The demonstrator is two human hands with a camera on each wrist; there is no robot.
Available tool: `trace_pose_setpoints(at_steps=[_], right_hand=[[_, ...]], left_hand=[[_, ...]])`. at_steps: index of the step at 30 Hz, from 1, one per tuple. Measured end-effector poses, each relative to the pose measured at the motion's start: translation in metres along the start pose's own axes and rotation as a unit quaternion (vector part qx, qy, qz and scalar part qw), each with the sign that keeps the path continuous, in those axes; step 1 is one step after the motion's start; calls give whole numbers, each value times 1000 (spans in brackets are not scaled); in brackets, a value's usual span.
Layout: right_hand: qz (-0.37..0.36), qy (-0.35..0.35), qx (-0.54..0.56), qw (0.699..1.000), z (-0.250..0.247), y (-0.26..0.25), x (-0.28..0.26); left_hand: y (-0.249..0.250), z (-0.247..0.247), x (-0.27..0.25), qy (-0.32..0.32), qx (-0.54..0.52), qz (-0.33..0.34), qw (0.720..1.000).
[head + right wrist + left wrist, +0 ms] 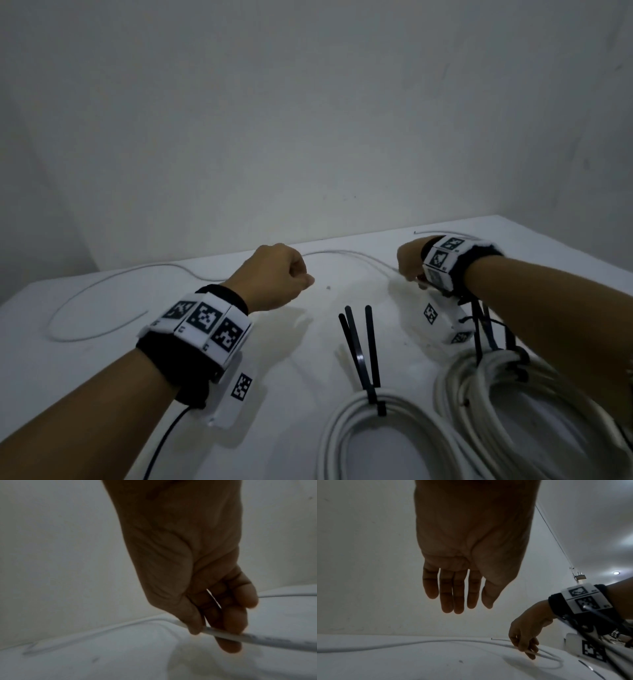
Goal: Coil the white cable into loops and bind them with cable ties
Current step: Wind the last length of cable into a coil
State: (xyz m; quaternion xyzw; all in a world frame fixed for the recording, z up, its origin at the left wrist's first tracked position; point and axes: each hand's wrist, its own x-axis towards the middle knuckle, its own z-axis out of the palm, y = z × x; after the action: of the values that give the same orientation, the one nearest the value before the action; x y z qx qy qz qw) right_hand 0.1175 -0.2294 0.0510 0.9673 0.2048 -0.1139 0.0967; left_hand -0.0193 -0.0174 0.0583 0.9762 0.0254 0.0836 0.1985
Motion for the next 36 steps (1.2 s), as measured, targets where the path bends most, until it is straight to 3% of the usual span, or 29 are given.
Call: trace_pose_setpoints(at_steps=[3, 7, 10, 13, 17, 21, 25, 26, 27, 29, 31, 34, 36], right_hand=[[-5, 39, 19, 999, -36, 7, -22], [-56, 195, 33, 979, -88, 13, -92], [-107, 255, 63, 959, -106, 6, -148], [-147, 289, 92, 941, -110, -6, -191], [-177, 318, 193, 911, -98, -1, -222], [-158, 269, 350, 883, -68, 38, -226], [-63, 206, 430, 877, -27, 83, -211], [-42, 208, 443, 871, -20, 90, -206], [-30, 223, 457, 860, -16, 93, -201], [-30, 278, 452, 847, -19, 87, -196], [-53, 312, 404, 858, -35, 69, -198], [-112, 336, 339, 872, -67, 35, -206], [-145, 348, 325, 867, -87, 20, -211]], left_hand=[[10, -19, -18, 22, 4, -2, 1000], [42, -39, -41, 67, -14, 17, 998], [79, -49, -54, 111, -61, 59, 990], [117, -52, -66, 104, -153, 112, 976], [141, -49, -82, 154, -300, 140, 931], [131, -54, -89, 225, -414, 80, 878], [96, -70, -91, 256, -539, -10, 802], [87, -72, -93, 251, -536, -31, 806], [78, -73, -94, 242, -498, -52, 831], [67, -72, -99, 226, -336, -74, 911], [70, -69, -104, 239, -179, -14, 954], [99, -73, -107, 285, -63, 115, 950], [119, -79, -105, 303, -44, 131, 943]])
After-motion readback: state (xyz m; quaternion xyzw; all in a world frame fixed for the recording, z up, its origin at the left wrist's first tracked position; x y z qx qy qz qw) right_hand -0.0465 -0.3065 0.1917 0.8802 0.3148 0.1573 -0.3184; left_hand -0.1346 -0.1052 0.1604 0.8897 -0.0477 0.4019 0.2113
